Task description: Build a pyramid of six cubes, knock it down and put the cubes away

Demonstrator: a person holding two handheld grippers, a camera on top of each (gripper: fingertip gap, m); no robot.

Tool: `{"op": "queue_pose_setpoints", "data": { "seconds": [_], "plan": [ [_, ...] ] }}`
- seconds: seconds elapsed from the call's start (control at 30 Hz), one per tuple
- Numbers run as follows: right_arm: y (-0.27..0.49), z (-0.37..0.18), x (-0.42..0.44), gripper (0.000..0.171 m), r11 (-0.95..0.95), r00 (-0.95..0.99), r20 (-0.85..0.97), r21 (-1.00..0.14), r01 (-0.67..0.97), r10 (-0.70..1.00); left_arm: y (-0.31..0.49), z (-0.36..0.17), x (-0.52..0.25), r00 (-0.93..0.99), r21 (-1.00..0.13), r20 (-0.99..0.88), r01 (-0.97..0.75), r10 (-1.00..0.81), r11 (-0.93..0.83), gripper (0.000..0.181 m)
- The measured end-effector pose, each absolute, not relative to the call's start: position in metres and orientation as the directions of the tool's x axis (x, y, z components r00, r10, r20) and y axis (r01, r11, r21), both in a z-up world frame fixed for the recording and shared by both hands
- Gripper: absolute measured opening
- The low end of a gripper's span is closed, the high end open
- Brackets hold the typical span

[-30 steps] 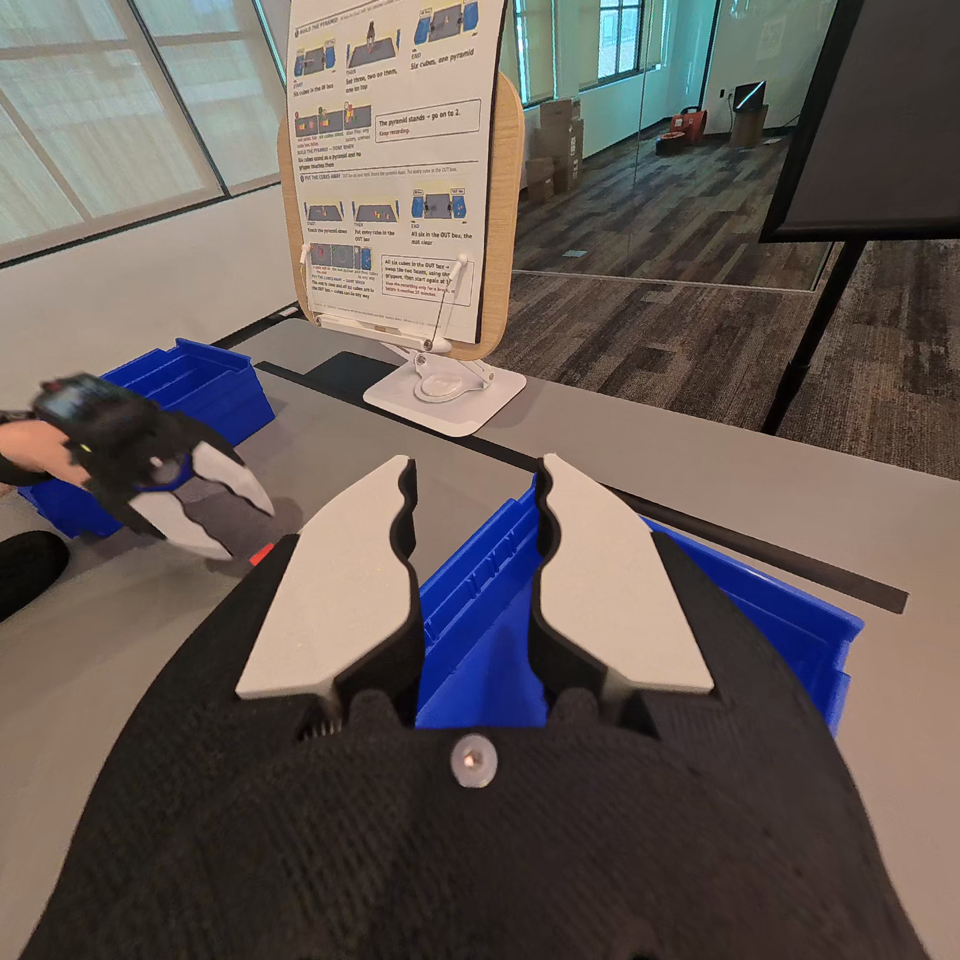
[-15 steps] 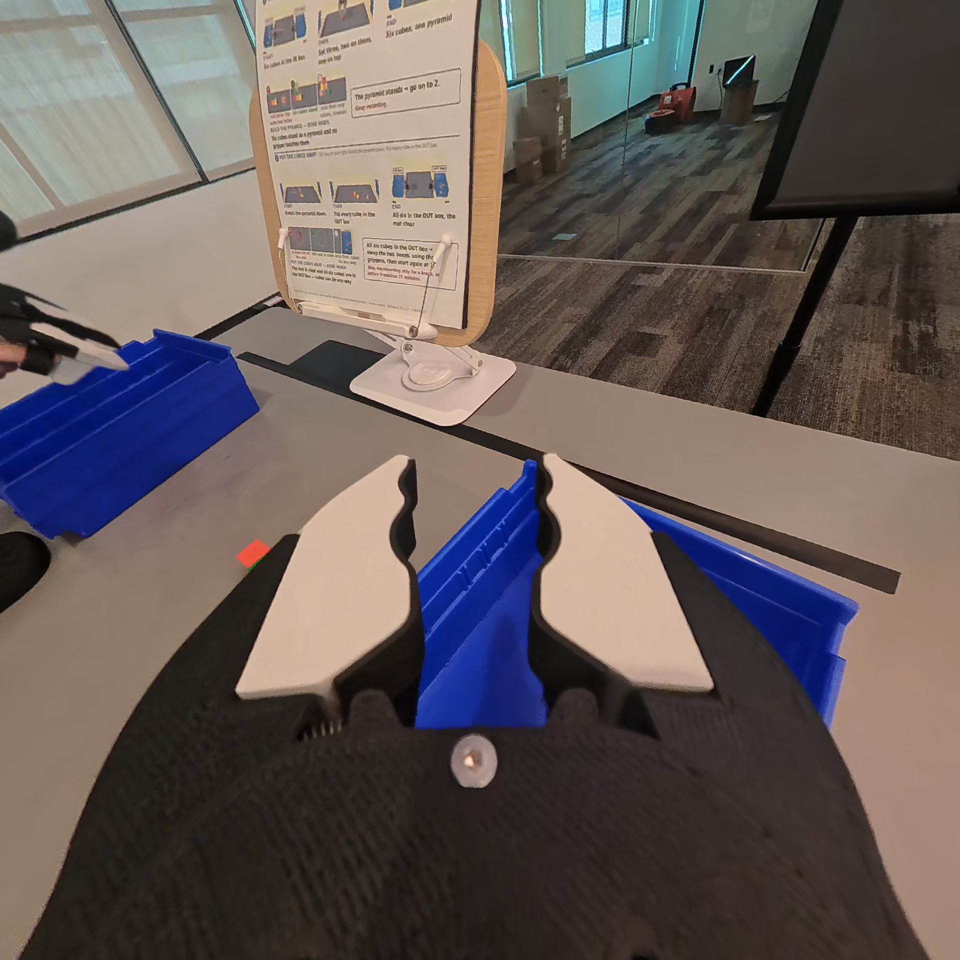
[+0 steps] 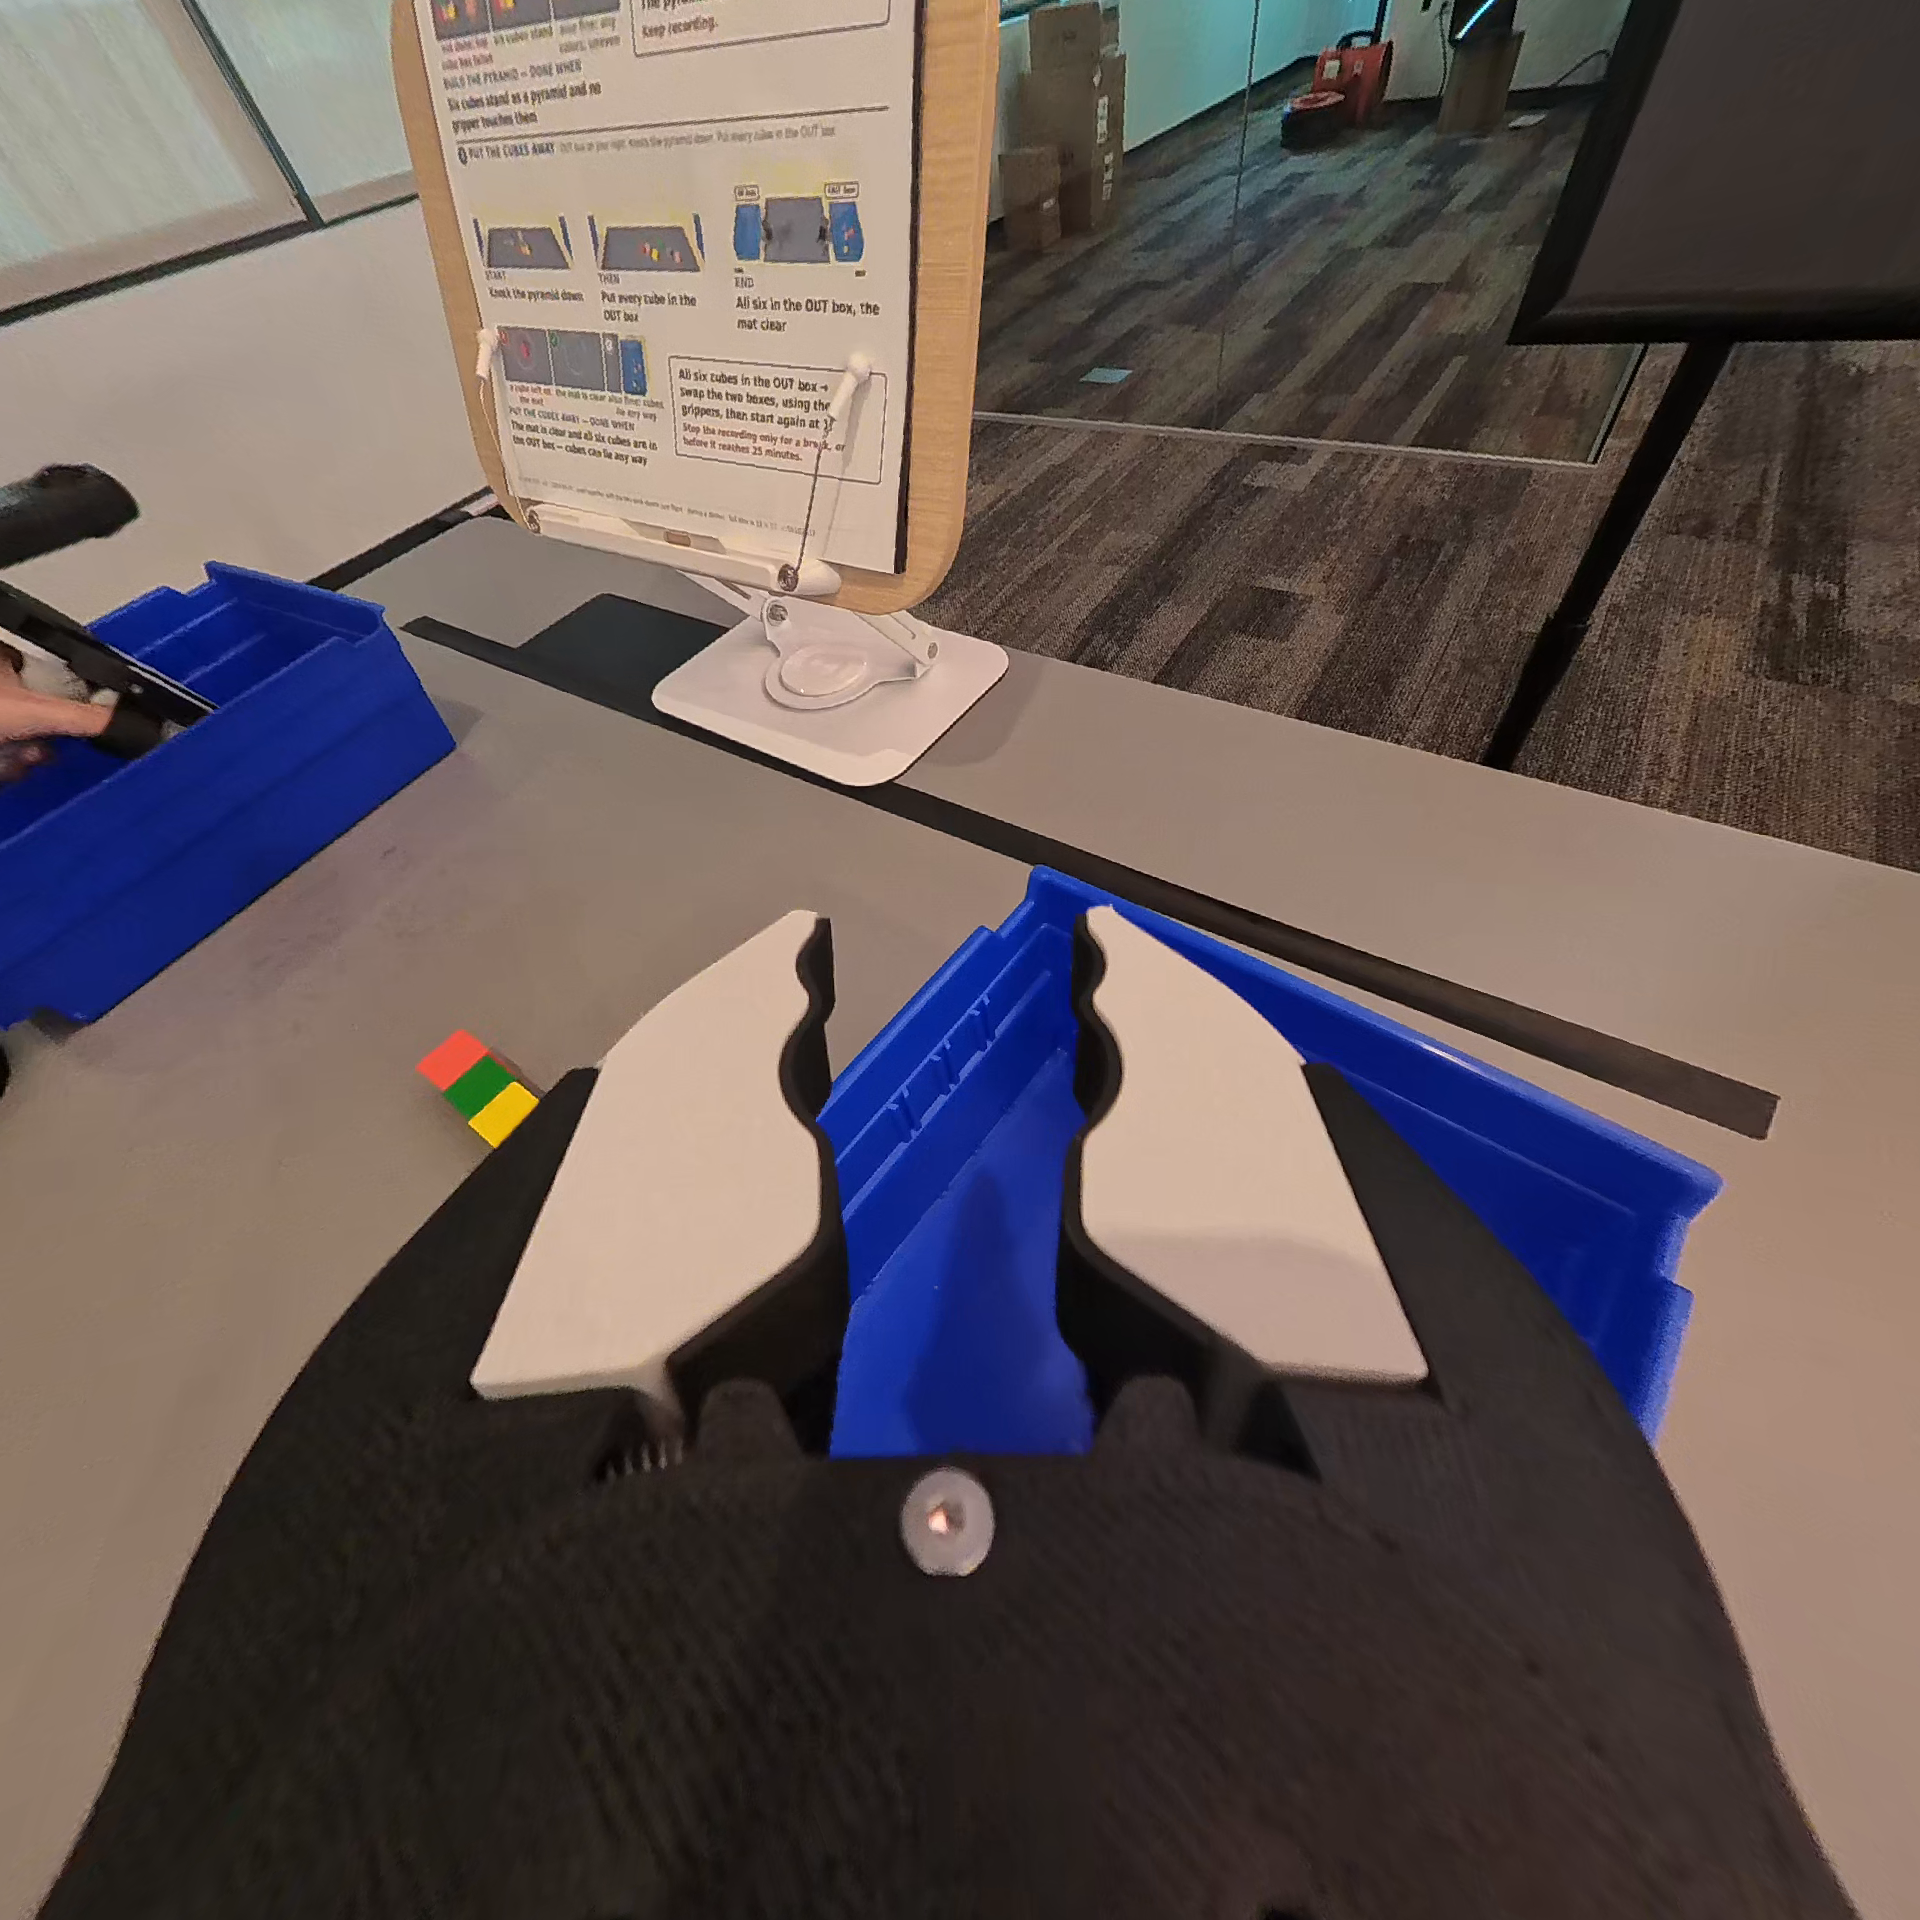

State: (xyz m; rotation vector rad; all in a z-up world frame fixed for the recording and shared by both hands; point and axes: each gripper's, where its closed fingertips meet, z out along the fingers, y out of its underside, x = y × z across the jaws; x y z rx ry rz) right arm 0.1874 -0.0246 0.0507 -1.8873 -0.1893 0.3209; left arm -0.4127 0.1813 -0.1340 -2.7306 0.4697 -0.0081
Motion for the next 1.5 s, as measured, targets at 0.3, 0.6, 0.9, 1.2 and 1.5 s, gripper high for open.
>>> {"op": "queue_pose_setpoints", "data": {
  "seconds": [0.3, 0.6, 0.9, 1.2, 1.5],
  "plan": [
    [-0.026, 0.051, 0.193, 0.045, -0.327, 0.95, -0.137, -0.944, -0.04, 0.281, 0.181, -0.145, -0.412, 0.918, -0.28, -0.121, -0.396, -0.377, -0.875, 0.029],
    [-0.029, 0.056, 0.199, 0.044, -0.303, 0.948, -0.158, -0.95, -0.07, 0.277, 0.204, -0.034, -0.393, 0.826, -0.471, -0.298, -0.563, -0.479, -0.679, 0.029],
    [-0.027, 0.055, 0.19, 0.044, -0.316, 0.947, -0.138, -0.948, -0.042, 0.29, 0.044, 0.002, -0.136, 0.045, -0.54, -0.336, -0.828, -0.941, 0.153, 0.028],
    [-0.03, 0.057, 0.182, 0.044, -0.319, 0.942, -0.113, -0.948, -0.007, 0.316, -0.021, -0.102, -0.066, -0.264, -0.373, -0.204, -0.869, -0.943, 0.324, 0.028],
    [-0.036, 0.066, 0.189, 0.044, -0.281, 0.936, -0.145, -0.958, -0.052, 0.32, -0.022, -0.121, -0.054, -0.323, -0.341, -0.164, -0.868, -0.932, 0.361, 0.028]
  ]
}}
